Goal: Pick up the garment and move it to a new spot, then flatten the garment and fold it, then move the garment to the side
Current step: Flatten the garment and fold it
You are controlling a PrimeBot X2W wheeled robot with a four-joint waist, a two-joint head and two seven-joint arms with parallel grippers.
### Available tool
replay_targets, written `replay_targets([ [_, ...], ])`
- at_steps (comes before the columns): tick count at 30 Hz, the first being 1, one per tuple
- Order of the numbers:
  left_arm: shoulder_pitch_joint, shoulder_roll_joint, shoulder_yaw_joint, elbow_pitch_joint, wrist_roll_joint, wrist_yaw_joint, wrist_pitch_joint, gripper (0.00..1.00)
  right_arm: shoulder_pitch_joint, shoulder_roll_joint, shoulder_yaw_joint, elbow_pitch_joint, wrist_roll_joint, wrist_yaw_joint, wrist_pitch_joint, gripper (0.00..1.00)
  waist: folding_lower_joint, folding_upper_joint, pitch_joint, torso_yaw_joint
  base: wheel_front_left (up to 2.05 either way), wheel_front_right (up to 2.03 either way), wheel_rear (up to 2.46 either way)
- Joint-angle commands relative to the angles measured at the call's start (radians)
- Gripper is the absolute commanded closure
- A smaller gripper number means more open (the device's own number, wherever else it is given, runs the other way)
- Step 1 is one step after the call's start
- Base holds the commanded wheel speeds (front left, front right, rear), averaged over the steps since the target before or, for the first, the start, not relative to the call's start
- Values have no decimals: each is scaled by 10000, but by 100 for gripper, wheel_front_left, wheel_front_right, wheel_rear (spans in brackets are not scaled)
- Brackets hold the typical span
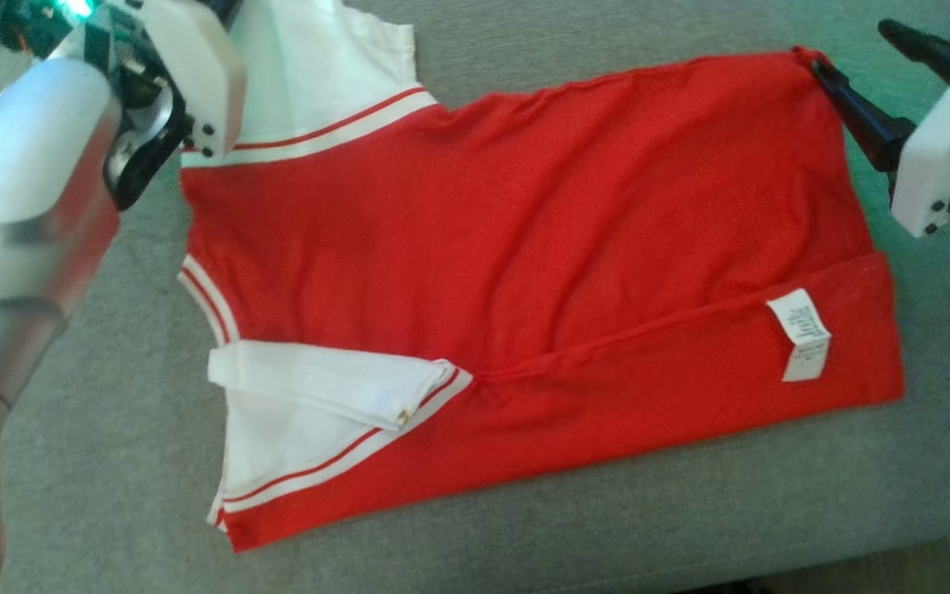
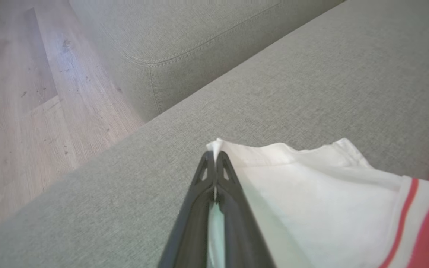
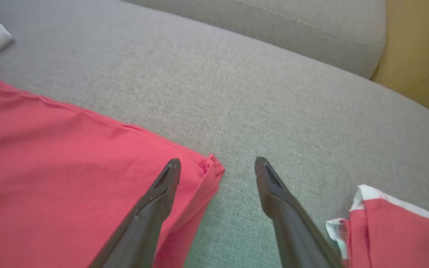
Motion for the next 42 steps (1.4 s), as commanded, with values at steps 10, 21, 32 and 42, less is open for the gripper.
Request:
replay_targets([
  [10,-1078,-22,-554,-96,-563,18,-699,100,-1108,-546,1315,1849,386,-7,70,0,0,0,95,732,0,0,0],
  [21,-1415,-3,-1311,303,-1127,18,-1131,100,-1903,-583,2395,2710,767,-7,-449,53,0,0,100,823,0,0,0],
  [32,-1513,25,-1801,643,-1716,18,-1460,100,-2180,-669,2820,3125,1567,-7,-707,100,0,0,34,821,0,0,0],
  [42,-1827,242,-1533,708,-2277,17,-3053,100,-2210,-838,1900,3351,2842,-7,-2071,100,0,0,-109,924,0,0,0],
])
